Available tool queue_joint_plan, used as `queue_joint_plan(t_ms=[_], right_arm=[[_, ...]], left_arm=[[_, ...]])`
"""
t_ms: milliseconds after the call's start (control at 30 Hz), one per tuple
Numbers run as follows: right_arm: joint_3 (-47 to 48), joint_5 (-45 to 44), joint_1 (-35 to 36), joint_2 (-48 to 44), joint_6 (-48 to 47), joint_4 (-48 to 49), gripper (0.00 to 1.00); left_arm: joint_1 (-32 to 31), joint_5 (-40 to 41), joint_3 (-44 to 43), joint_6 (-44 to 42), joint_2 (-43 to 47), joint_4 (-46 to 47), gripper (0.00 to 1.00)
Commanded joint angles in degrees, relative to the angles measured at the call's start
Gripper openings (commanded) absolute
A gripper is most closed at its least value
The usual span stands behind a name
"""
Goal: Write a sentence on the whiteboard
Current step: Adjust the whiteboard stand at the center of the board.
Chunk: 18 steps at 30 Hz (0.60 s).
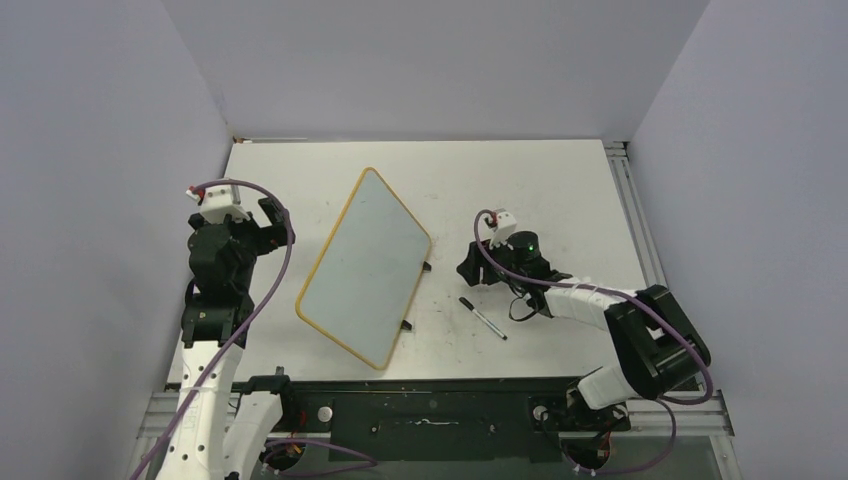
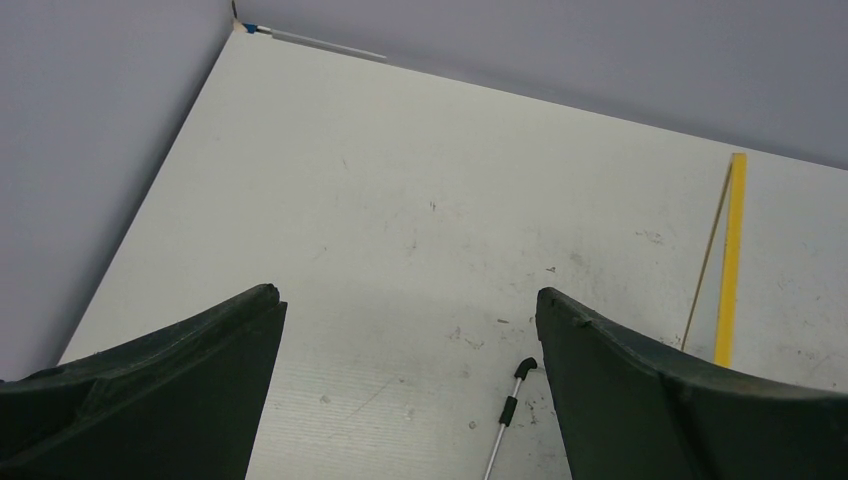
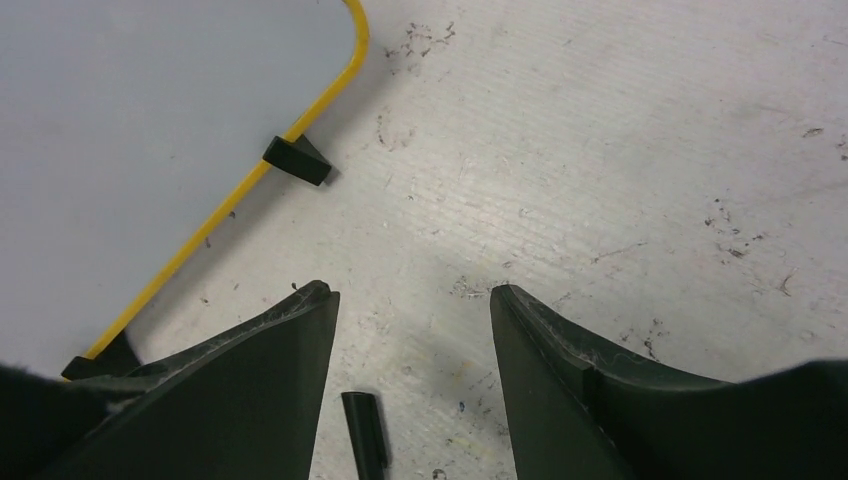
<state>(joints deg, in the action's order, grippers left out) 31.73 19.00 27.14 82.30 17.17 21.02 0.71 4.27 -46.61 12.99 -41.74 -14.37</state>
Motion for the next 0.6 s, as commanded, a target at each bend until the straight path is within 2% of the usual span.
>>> queue_joint_plan(t_ms=[0,367,567], right_arm=[[2.91,3.0,-0.65,4.29,-3.58,7.58,0.59],[10.45,8.13,0.58,15.27,-8.6,9.68,0.58],[12.48,5.22,4.83,17.92,-13.75,7.13,0.56]], left_arm=[[-0.23,0.32,-0.32,-0.51,-0.54,0.93,0.96],[-0.01,-0.66,-0.19,-0.43,-0.78,1.32,0.96],[0.06,-0.97,-0.32,-0.38,-0.89,1.3,0.96]])
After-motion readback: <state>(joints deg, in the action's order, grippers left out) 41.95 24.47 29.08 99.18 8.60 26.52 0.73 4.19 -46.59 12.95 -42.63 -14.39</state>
